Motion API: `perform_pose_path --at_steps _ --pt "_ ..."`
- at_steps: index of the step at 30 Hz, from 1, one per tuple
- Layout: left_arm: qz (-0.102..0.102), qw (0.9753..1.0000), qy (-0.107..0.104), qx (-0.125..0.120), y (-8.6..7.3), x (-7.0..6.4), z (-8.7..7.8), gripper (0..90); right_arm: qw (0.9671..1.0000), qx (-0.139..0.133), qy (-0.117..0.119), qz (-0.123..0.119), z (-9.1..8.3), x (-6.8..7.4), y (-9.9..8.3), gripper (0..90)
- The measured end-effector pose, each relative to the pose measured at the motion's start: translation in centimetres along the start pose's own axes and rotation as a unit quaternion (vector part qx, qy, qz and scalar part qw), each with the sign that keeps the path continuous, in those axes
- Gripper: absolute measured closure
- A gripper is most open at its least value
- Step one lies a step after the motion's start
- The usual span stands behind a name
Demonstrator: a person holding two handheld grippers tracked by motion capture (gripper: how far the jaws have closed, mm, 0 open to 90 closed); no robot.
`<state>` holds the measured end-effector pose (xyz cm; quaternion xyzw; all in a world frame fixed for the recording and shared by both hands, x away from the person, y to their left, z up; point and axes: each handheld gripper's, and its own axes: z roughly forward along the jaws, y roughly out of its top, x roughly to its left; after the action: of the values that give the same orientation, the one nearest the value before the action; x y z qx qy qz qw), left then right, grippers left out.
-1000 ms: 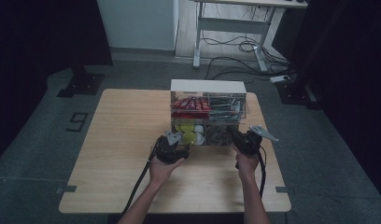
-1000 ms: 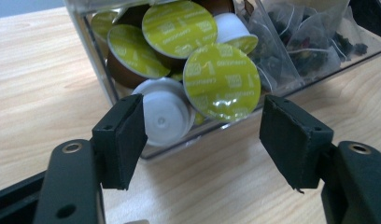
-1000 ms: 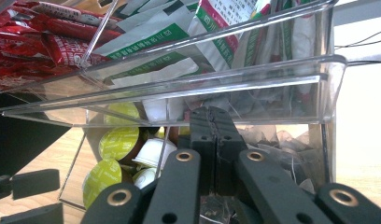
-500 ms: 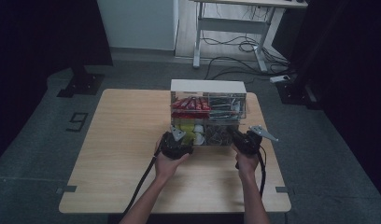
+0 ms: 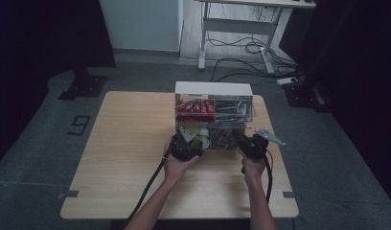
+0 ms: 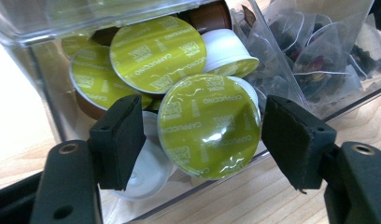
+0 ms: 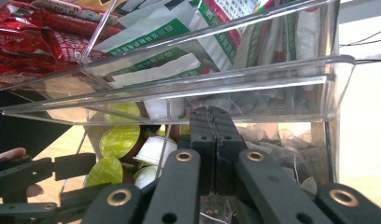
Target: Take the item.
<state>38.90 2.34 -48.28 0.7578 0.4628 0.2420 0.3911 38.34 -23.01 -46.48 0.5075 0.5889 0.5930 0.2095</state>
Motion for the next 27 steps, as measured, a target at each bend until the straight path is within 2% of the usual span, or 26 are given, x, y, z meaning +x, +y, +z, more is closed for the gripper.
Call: perform_pose_path --at_steps 8,14,19,27 --pt "0.008 0.9998 0.021 0.0 -0.03 -0.49 0.75 30.0 1.0 0.001 -0.002 -0.002 0.0 0.03 -0.01 88.7" --pt "0.011 0.9995 0.029 -0.005 -0.19 -0.64 0.97 33.1 1.0 0.001 -0.003 -0.002 0.04 0.02 -0.05 88.7" --pt "0.011 0.9996 0.025 -0.011 -0.39 -0.65 0.89 37.3 1.0 0.002 -0.003 -0.003 0.09 -0.02 -0.12 88.7" --pt "0.003 0.9996 0.021 -0.016 -0.4 -0.58 0.64 38.0 1.0 0.002 -0.003 -0.003 0.11 -0.05 -0.14 88.6"
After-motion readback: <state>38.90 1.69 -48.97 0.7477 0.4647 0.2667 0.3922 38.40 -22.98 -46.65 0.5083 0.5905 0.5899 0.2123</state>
